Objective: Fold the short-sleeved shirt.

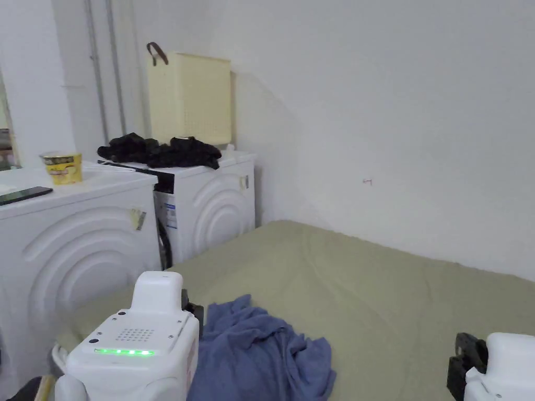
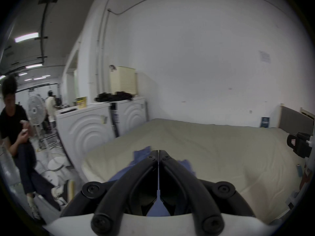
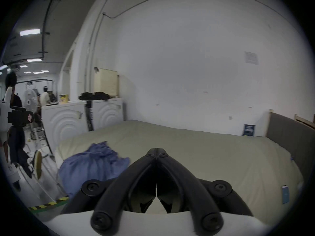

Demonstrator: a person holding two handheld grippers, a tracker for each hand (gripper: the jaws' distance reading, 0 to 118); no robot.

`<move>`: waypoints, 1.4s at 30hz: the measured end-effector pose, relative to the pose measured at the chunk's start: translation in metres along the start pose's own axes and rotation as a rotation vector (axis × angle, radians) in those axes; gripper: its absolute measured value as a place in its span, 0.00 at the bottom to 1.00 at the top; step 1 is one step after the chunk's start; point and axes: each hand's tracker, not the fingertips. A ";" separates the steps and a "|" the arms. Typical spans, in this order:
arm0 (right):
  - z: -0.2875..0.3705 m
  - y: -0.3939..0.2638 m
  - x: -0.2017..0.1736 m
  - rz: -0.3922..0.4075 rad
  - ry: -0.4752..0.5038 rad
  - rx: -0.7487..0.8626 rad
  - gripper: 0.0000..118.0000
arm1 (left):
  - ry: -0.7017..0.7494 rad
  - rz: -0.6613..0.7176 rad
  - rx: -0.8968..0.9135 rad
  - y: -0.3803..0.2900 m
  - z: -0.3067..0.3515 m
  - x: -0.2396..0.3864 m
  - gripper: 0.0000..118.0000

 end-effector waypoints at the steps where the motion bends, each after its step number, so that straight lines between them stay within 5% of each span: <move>1: -0.003 0.001 -0.009 -0.003 0.025 0.000 0.00 | 0.025 0.011 0.000 -0.001 0.004 -0.011 0.00; 8: -0.015 0.001 -0.055 0.019 0.130 0.005 0.00 | 0.131 0.029 -0.014 -0.008 0.025 -0.059 0.00; 23: -0.036 -0.004 -0.051 0.027 0.143 -0.025 0.00 | 0.127 0.025 -0.073 -0.023 0.004 -0.056 0.00; 37: -0.041 -0.040 -0.033 0.052 0.048 -0.117 0.00 | -0.068 -0.009 -0.267 -0.068 -0.127 0.018 0.00; 42: -0.046 -0.052 -0.027 0.032 0.010 -0.160 0.00 | -0.190 -0.022 -0.473 -0.098 -0.199 0.047 0.00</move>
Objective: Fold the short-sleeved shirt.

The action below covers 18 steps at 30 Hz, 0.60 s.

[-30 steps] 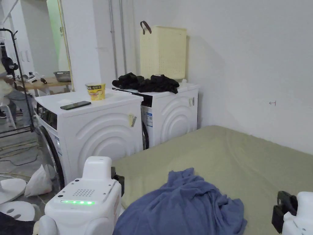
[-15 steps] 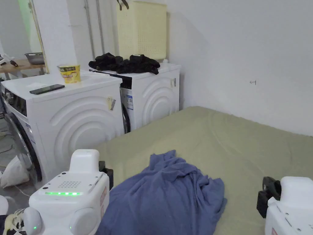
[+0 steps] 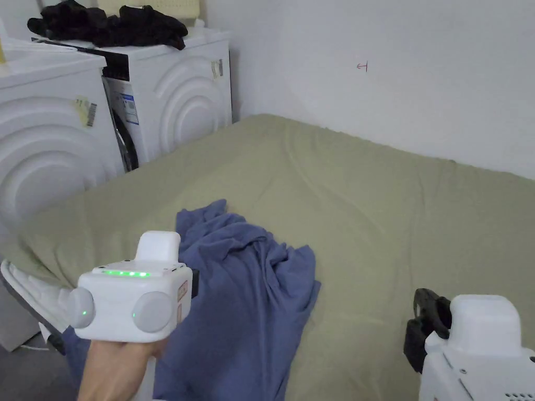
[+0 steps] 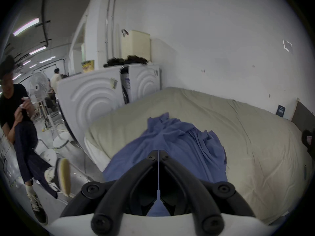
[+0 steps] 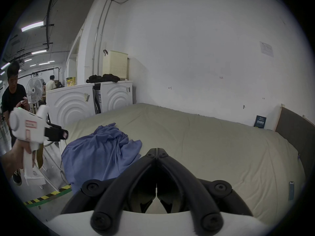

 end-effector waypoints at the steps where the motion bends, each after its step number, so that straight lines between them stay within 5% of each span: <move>1: -0.002 -0.002 0.001 -0.009 -0.004 -0.014 0.00 | -0.008 -0.017 -0.056 0.001 -0.016 0.002 0.00; 4: -0.005 -0.008 0.001 -0.012 -0.012 -0.041 0.00 | -0.049 0.029 -0.162 0.002 -0.058 0.001 0.00; 5: -0.007 -0.012 0.001 -0.009 -0.016 -0.053 0.00 | -0.063 0.047 -0.199 0.002 -0.073 0.000 0.07; 7: -0.012 -0.018 0.003 -0.010 -0.010 -0.072 0.00 | -0.067 0.044 -0.304 0.001 -0.099 0.001 0.89; 8: -0.015 -0.021 0.002 -0.010 -0.014 -0.081 0.00 | -0.072 0.041 -0.396 -0.003 -0.112 0.000 1.00; 9: -0.018 -0.023 0.002 -0.010 -0.010 -0.091 0.00 | -0.077 0.022 -0.286 0.004 -0.116 0.000 0.95; 18: -0.032 -0.044 0.001 -0.056 -0.007 -0.155 0.00 | -0.045 -0.094 -0.479 -0.025 -0.160 0.023 0.88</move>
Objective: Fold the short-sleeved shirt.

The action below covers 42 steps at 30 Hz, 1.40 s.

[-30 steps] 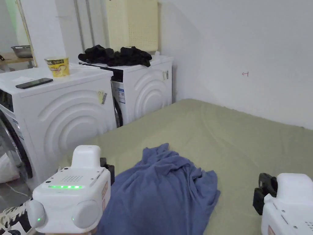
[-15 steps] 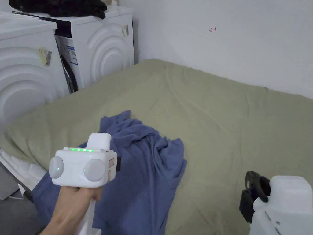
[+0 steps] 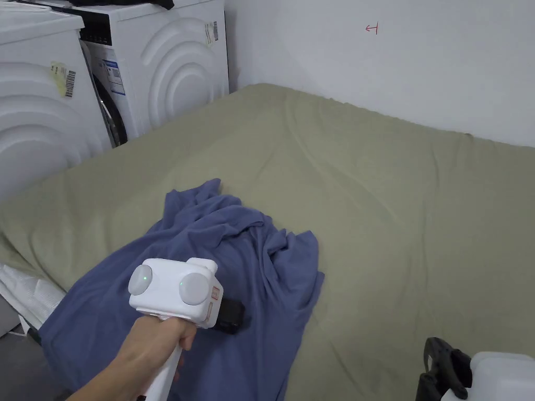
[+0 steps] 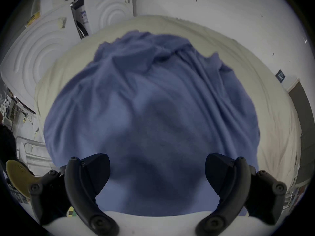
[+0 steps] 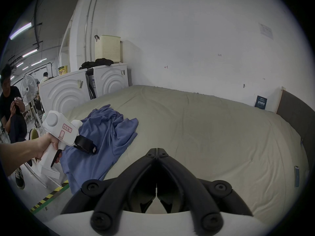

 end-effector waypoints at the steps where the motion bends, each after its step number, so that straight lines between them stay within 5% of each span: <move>1: 0.000 0.000 0.000 0.001 0.007 -0.009 0.00 | -0.001 0.005 -0.003 0.002 0.002 0.001 0.81; 2: -0.001 -0.001 0.000 0.003 0.007 -0.015 0.00 | -0.005 0.004 -0.004 0.004 0.004 0.002 0.67; 4: 0.003 -0.002 0.001 0.005 0.011 -0.012 0.00 | -0.009 -0.020 0.036 0.005 0.026 0.001 0.00; 6: 0.010 -0.001 0.004 0.006 0.016 -0.011 0.00 | -0.024 0.012 0.165 0.006 0.038 -0.004 0.00; 7: 0.014 -0.002 0.006 0.006 0.013 -0.008 0.00 | -0.044 0.004 0.068 0.000 0.038 -0.004 0.00; 17: 0.082 -0.014 0.061 -0.062 -0.109 0.021 0.00 | -0.124 -0.054 0.182 0.015 0.107 0.051 0.00; 22: 0.119 -0.023 0.096 -0.125 -0.207 0.048 0.00 | -0.188 -0.172 0.232 0.040 0.126 0.141 0.00; 38: 0.209 -0.061 0.208 -0.261 -0.554 0.015 0.00 | -0.709 -0.585 0.300 0.035 0.226 0.524 0.00; 42: 0.214 -0.071 0.224 -0.292 -0.584 0.005 0.00 | -0.704 -0.640 0.250 0.017 0.210 0.575 0.00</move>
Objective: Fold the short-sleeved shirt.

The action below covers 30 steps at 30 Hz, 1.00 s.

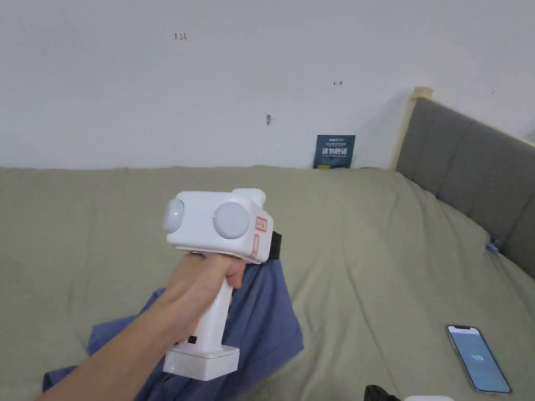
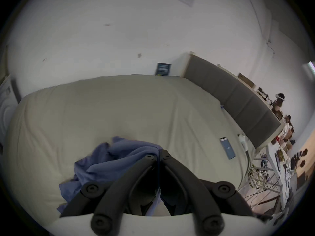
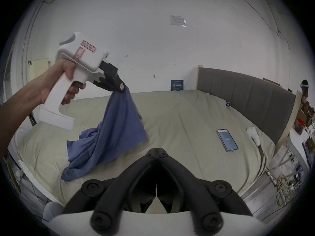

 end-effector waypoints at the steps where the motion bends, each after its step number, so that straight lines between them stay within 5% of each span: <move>1: -0.001 -0.002 0.003 -0.005 -0.006 -0.006 0.00 | -0.004 -0.008 -0.016 -0.001 -0.011 0.007 0.00; 10: -0.020 -0.020 0.016 -0.039 -0.010 -0.076 0.00 | 0.131 0.076 -0.246 -0.099 -0.112 -0.040 0.04; 11: -0.021 -0.020 0.017 -0.038 -0.010 -0.080 0.00 | 0.114 0.072 -0.230 -0.102 -0.108 -0.041 0.21; 12: -0.023 -0.020 0.017 -0.038 -0.008 -0.082 0.00 | 0.114 0.081 -0.200 -0.103 -0.103 -0.041 0.75; 13: -0.023 -0.019 0.018 -0.040 -0.007 -0.081 0.00 | 0.111 0.086 -0.198 -0.106 -0.101 -0.044 1.00; 23: -0.003 0.007 0.021 -0.028 0.012 0.007 0.00 | 0.235 0.134 0.039 -0.126 0.040 -0.060 0.88; 26: 0.009 0.012 0.022 -0.016 0.017 0.035 0.00 | 0.287 0.102 0.171 -0.146 0.116 -0.064 0.59; 28: 0.018 0.014 0.022 -0.004 0.021 0.056 0.00 | 0.340 0.105 0.277 -0.167 0.166 -0.065 0.53; 30: 0.026 0.016 0.022 -0.006 0.027 0.069 0.00 | 0.388 0.156 0.338 -0.194 0.210 -0.072 0.00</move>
